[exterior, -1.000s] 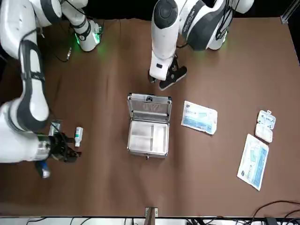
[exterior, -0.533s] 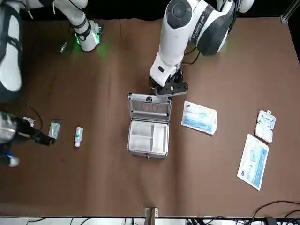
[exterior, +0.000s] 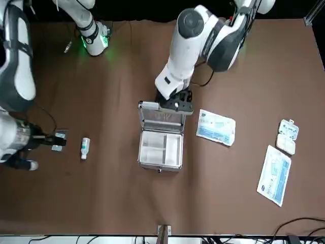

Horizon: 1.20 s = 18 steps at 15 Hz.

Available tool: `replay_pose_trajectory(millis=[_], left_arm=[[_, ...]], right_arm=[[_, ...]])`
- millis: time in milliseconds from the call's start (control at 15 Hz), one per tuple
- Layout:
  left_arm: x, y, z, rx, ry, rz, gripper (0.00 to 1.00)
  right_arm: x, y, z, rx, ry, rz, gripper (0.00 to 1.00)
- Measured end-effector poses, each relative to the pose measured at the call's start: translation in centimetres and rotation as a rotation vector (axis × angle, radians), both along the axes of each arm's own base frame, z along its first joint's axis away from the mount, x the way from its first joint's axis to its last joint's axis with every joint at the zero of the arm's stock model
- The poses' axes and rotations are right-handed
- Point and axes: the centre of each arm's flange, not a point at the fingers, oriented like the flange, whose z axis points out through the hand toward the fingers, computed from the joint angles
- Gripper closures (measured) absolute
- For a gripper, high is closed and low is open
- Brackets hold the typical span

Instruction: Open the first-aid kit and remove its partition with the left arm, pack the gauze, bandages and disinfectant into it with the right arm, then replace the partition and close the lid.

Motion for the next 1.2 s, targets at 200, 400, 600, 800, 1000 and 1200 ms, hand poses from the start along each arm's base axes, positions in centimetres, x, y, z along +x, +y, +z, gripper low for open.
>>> replay_pose_trajectory(millis=[200,400,600,800,1000,1200], left_arm=[[1.4,-0.6,-2.3,-0.023,-0.025,0.005,0.00],[2.7,-0.7,-4.1,-0.048,-0.052,0.016,0.00],[3.5,-1.1,-6.3,-0.057,-0.063,0.014,0.00],[4.6,-0.7,-7.7,-0.057,-0.078,-0.013,0.00],[6.4,1.2,-7.1,-0.078,-0.112,0.012,0.00],[7.7,2.6,-7.1,-0.085,-0.126,0.035,0.00]], right_arm=[[-0.7,0.0,-5.2,-0.006,-0.031,0.020,0.01],[-1.8,0.1,-10.2,-0.013,-0.081,0.014,0.01],[-2.9,-0.1,-13.7,-0.019,-0.128,0.005,0.01],[-3.6,-0.5,-18.0,-0.017,-0.113,0.015,0.02],[-4.0,-0.8,-21.8,-0.010,-0.066,0.026,0.02],[-4.2,-0.9,-24.2,-0.007,-0.050,0.025,0.04]])
